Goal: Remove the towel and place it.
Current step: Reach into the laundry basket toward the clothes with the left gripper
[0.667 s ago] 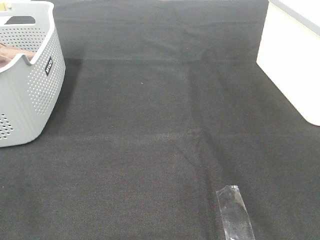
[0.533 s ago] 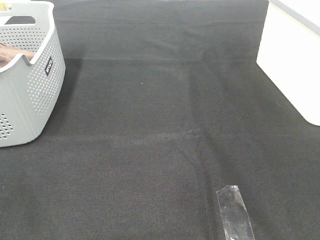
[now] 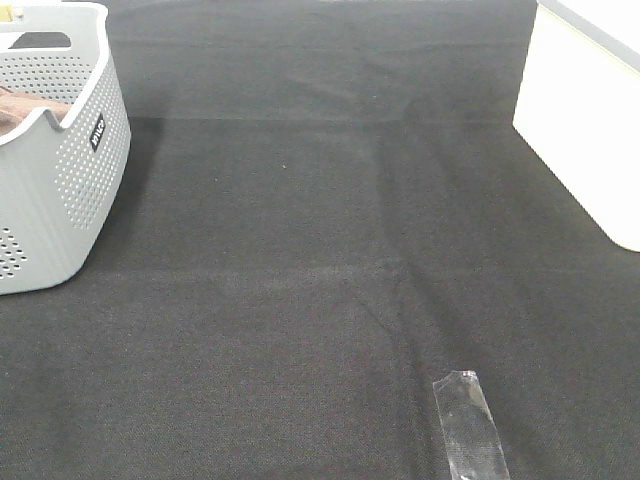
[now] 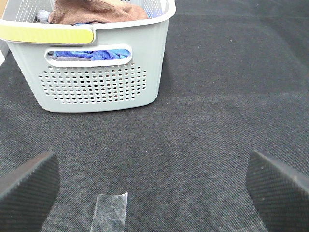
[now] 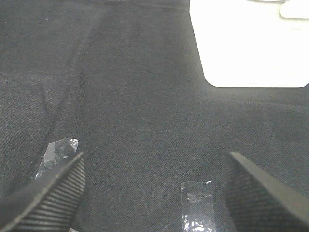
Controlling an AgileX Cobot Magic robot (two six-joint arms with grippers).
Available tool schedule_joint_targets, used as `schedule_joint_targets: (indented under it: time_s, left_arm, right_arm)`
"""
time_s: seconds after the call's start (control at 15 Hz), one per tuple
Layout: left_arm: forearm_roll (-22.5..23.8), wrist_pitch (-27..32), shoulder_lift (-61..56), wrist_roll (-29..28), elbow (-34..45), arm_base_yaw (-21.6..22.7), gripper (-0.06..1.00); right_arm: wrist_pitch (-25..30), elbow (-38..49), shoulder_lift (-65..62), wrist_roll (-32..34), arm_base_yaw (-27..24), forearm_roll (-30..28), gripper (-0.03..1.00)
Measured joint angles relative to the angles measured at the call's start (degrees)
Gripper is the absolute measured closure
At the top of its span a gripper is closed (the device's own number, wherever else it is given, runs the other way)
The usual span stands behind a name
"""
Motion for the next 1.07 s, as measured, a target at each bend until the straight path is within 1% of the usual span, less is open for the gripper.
schedule_joint_targets:
  time_s: [0.07, 0.2, 0.33, 0.4, 0.47, 0.6, 0.67, 0.8, 0.87, 1.07]
  left_arm:
    - [1.38, 1.20, 2.12, 4.93, -2.69, 0.00, -0.05]
    - [5.73, 1.32, 12.78, 15.41, -13.06, 0.00, -0.05]
    - [10.26, 3.09, 29.91, 27.56, -24.35, 0.00, -0.05]
    - [12.49, 3.67, 37.87, 31.80, -29.05, 0.00, -0.05]
    - [15.13, 3.90, 45.89, 34.78, -33.92, 0.00, -0.05]
    - [21.08, 3.84, 62.68, 38.79, -42.17, 0.00, -0.05]
    - [24.18, 3.32, 71.33, 39.76, -45.95, 0.00, -0.05]
    - [29.34, 0.06, 84.91, 40.28, -52.77, 0.06, -0.05]
    - [30.71, -1.15, 91.90, 40.62, -56.04, 0.06, -0.05]
    - [31.51, -2.75, 108.58, 43.43, -66.29, 0.06, -0.05]
  right_arm:
    - [0.00, 0.00, 0.00, 0.00, 0.00, 0.00, 0.21]
    - [0.00, 0.00, 0.00, 0.00, 0.00, 0.00, 0.21]
    - [0.00, 0.00, 0.00, 0.00, 0.00, 0.00, 0.21]
    - [0.00, 0.00, 0.00, 0.00, 0.00, 0.00, 0.21]
    - [0.00, 0.00, 0.00, 0.00, 0.00, 0.00, 0.21]
    - [0.00, 0.00, 0.00, 0.00, 0.00, 0.00, 0.21]
    - [0.00, 0.00, 0.00, 0.00, 0.00, 0.00, 0.21]
    - [0.00, 0.00, 0.00, 0.00, 0.00, 0.00, 0.21]
    - [0.00, 0.00, 0.00, 0.00, 0.00, 0.00, 0.21]
    - [0.00, 0.00, 0.00, 0.00, 0.00, 0.00, 0.21]
